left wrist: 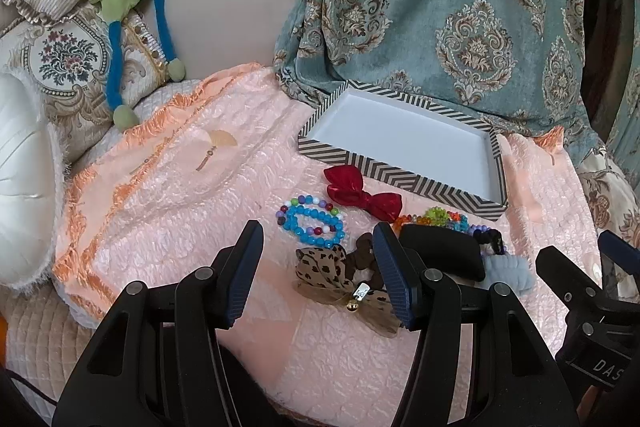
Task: Organize jewelry
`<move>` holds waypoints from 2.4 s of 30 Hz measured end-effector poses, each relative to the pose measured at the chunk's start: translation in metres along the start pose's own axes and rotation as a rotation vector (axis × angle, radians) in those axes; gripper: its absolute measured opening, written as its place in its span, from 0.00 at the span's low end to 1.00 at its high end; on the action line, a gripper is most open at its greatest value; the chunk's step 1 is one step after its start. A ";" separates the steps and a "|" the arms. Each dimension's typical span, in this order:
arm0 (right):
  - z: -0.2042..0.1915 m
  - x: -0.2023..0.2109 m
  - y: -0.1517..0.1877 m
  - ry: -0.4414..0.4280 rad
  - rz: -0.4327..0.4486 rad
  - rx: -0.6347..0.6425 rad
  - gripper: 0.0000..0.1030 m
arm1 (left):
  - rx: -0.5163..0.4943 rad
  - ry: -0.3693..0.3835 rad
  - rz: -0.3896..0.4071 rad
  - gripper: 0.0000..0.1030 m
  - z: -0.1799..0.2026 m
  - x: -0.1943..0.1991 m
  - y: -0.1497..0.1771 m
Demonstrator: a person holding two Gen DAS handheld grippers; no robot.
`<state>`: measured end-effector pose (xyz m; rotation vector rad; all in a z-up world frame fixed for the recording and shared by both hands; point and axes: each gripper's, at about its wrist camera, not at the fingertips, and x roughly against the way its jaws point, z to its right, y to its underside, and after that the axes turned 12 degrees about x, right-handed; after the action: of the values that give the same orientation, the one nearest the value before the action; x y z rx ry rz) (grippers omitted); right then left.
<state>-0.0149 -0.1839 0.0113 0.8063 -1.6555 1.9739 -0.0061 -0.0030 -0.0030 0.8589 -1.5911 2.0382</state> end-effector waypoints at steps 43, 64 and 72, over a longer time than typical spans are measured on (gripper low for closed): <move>0.002 -0.004 0.001 -0.020 -0.012 -0.005 1.00 | -0.020 0.003 0.042 0.55 0.001 -0.003 0.005; 0.006 -0.013 0.002 -0.034 -0.022 -0.002 1.00 | -0.014 0.003 -0.001 0.55 0.002 -0.013 0.006; 0.008 -0.020 0.005 -0.043 -0.031 -0.002 1.00 | -0.014 -0.004 -0.023 0.55 0.000 -0.020 0.008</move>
<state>-0.0023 -0.1921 -0.0043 0.8746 -1.6590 1.9461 0.0033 -0.0037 -0.0224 0.8722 -1.5890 2.0082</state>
